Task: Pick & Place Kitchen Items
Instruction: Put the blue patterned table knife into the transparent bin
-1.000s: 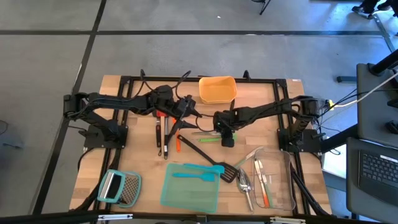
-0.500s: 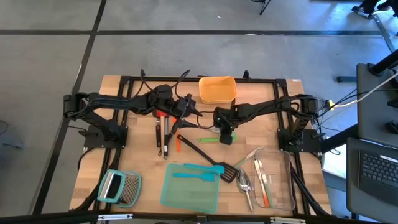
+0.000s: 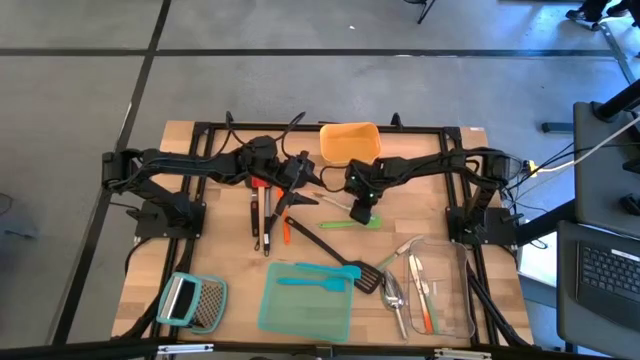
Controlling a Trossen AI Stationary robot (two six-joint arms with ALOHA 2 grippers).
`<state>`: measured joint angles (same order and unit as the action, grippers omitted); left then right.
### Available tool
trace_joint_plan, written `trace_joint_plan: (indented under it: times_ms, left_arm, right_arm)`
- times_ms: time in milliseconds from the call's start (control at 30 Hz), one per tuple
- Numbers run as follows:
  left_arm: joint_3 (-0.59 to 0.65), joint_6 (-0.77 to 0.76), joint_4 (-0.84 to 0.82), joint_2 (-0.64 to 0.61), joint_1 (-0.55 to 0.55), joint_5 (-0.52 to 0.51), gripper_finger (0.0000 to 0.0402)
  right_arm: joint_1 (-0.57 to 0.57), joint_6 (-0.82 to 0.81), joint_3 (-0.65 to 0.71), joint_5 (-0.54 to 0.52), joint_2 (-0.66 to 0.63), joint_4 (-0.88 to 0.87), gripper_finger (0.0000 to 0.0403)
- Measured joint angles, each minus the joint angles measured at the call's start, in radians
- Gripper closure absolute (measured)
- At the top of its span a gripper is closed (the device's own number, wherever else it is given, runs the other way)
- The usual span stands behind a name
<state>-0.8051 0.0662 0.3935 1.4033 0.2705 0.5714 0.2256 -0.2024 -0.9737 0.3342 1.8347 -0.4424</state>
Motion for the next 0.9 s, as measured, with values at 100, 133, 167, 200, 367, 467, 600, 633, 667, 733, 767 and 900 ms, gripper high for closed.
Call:
trace_joint_plan:
  times_ms: [100, 133, 167, 200, 367, 467, 600, 633, 667, 733, 767, 900]
  left_arm:
    - [0.000, 0.000, -0.002, 0.000, 0.000, 0.000, 0.0151]
    - [-0.001, 0.001, -0.010, -0.001, 0.000, -0.002, 0.0151]
    - [-0.001, 0.010, -0.029, -0.002, 0.000, -0.009, 0.0151]
    - [-0.002, 0.030, -0.056, -0.002, 0.000, -0.019, 0.0151]
    - [-0.002, 0.188, -0.264, 0.024, -0.039, -0.192, 0.0151]
    - [-0.002, 0.227, -0.316, 0.079, -0.085, -0.367, 0.0151]
    - [-0.002, 0.243, -0.317, 0.176, -0.136, -0.535, 0.0151]
    - [-0.002, 0.255, -0.312, 0.202, -0.150, -0.581, 0.0151]
    - [-0.002, 0.275, -0.300, 0.227, -0.162, -0.632, 0.0151]
    - [-0.002, 0.325, -0.294, 0.274, -0.185, -0.721, 0.0151]
    - [-0.002, 0.345, -0.281, 0.296, -0.195, -0.754, 0.0151]
    - [-0.001, 0.383, -0.211, 0.354, -0.231, -0.839, 0.0151]
  right_arm:
    - [0.000, 0.000, 0.000, 0.009, 0.001, 0.006, 0.0359]
    - [0.000, 0.000, 0.000, 0.016, 0.002, 0.009, 0.0359]
    - [0.000, 0.000, 0.000, 0.027, 0.002, 0.014, 0.0359]
    - [0.000, 0.001, 0.000, 0.038, 0.003, 0.018, 0.0359]
    - [0.000, 0.000, 0.000, 0.059, 0.005, 0.034, 0.0360]
    - [-0.001, -0.005, 0.000, 0.073, 0.005, 0.041, 0.0360]
    - [-0.003, -0.011, 0.003, 0.151, 0.011, 0.085, 0.0361]
    - [-0.006, -0.014, 0.003, 0.177, 0.013, 0.095, 0.0361]
    - [-0.008, -0.014, 0.003, 0.206, 0.013, 0.101, 0.0361]
    - [-0.009, -0.005, 0.003, 0.234, 0.012, 0.122, 0.0361]
    - [-0.009, 0.000, 0.003, 0.239, 0.012, 0.127, 0.0361]
    - [0.000, 0.000, 0.003, 0.239, 0.011, 0.147, 0.0361]
